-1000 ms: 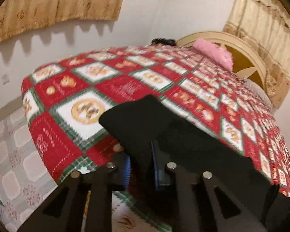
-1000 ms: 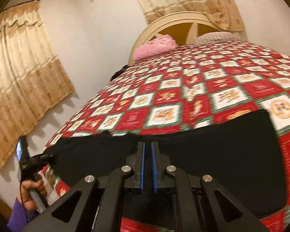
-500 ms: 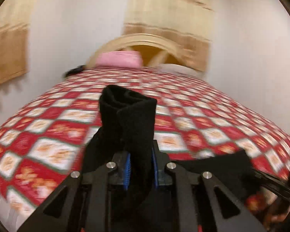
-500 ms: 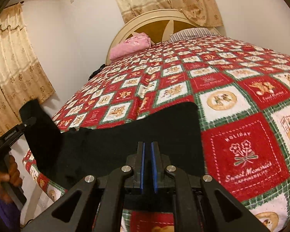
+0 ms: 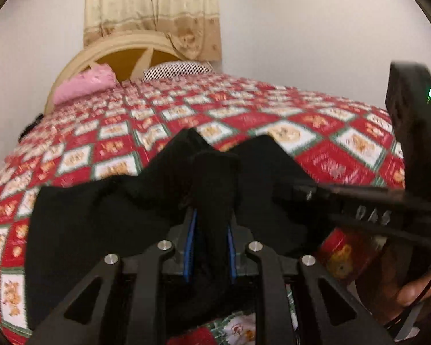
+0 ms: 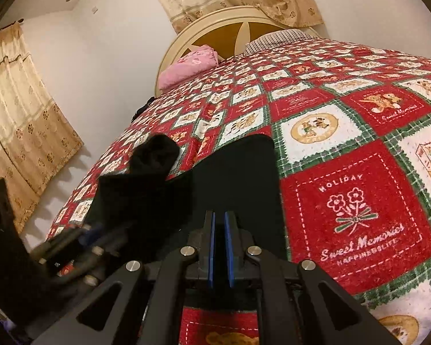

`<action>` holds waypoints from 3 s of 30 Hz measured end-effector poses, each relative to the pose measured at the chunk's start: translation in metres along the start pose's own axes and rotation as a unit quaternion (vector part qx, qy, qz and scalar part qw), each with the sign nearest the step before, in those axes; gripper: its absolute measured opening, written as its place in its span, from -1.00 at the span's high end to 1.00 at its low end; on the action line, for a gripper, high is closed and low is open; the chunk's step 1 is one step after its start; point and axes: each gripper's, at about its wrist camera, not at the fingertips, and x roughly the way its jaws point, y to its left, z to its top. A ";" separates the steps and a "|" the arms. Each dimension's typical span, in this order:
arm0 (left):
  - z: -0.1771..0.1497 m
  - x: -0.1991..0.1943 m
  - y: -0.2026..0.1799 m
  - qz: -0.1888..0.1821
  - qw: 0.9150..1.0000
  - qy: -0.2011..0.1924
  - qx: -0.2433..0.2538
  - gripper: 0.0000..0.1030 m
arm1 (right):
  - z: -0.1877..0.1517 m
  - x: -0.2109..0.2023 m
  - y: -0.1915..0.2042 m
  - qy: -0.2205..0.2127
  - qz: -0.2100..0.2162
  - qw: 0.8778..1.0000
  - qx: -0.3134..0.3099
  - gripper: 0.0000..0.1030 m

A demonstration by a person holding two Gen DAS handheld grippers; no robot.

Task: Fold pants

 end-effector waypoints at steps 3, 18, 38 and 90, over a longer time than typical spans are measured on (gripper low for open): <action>-0.004 -0.003 0.005 -0.014 1.000 0.015 -0.005 -0.10 | -0.001 0.002 -0.001 0.002 0.001 1.000 0.003 0.86; -0.004 -0.075 0.105 0.079 0.993 -0.038 -0.084 -0.98 | 0.020 -0.029 -0.001 -0.015 0.127 0.988 0.087 -0.30; -0.061 -0.082 0.215 0.167 0.946 0.006 -0.278 -0.98 | -0.010 0.028 0.081 0.038 -0.054 0.994 -0.086 0.62; -0.070 -0.029 0.125 0.142 0.972 0.038 -0.186 -0.86 | 0.055 0.169 0.182 0.131 0.142 0.973 -0.129 0.66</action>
